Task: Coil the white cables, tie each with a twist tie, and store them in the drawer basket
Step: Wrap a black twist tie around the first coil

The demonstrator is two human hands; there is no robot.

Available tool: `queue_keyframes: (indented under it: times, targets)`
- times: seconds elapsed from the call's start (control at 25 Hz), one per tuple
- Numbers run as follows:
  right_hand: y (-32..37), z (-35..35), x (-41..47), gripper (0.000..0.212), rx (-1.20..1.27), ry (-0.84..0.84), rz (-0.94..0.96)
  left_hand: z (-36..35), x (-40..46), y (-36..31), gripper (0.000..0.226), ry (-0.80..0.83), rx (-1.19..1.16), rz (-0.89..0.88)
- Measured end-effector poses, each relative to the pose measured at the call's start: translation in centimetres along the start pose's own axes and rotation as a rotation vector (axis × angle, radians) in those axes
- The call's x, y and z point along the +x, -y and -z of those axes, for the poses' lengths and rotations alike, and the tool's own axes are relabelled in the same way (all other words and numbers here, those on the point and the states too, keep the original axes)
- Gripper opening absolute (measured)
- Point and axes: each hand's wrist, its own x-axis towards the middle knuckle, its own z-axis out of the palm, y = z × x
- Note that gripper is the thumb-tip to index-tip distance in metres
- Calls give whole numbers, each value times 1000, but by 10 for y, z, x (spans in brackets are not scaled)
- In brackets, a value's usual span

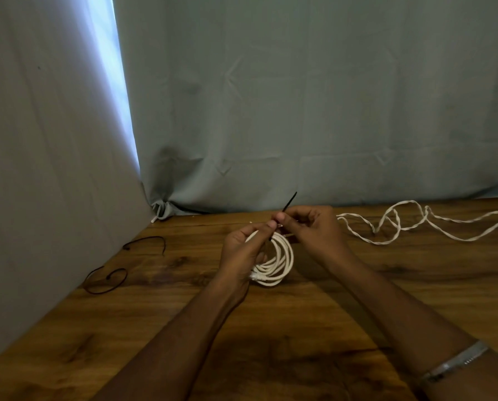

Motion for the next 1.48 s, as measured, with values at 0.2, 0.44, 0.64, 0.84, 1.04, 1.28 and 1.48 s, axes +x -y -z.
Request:
queue_keyframes:
  times: [0.2, 0.44, 0.64, 0.84, 1.04, 1.28, 1.48]
  targets:
    - [-1, 2, 1, 21, -37, -124, -71, -5, -4, 0, 24, 49, 121, -71]
    - [2, 4, 3, 14, 50, -198, -145, -5, -4, 2, 11, 112, 133, -89]
    - [8, 3, 2, 16, 130, -282, -171, -9, -5, 2, 4, 193, 50, -43]
    - [10, 3, 2, 12, 161, -251, -127, -6, -5, 3, 18, 241, -26, -22]
    - [10, 7, 7, 7, 295, -183, -129, 1, -1, 9, 35, 181, -18, -81]
    - [10, 9, 1, 8, -86, -43, -16, 2, -1, 6, 28, 166, 6, -118]
    - [-2, 8, 0, 16, -299, -43, 48, -1, -5, 6, 22, 140, 215, -235]
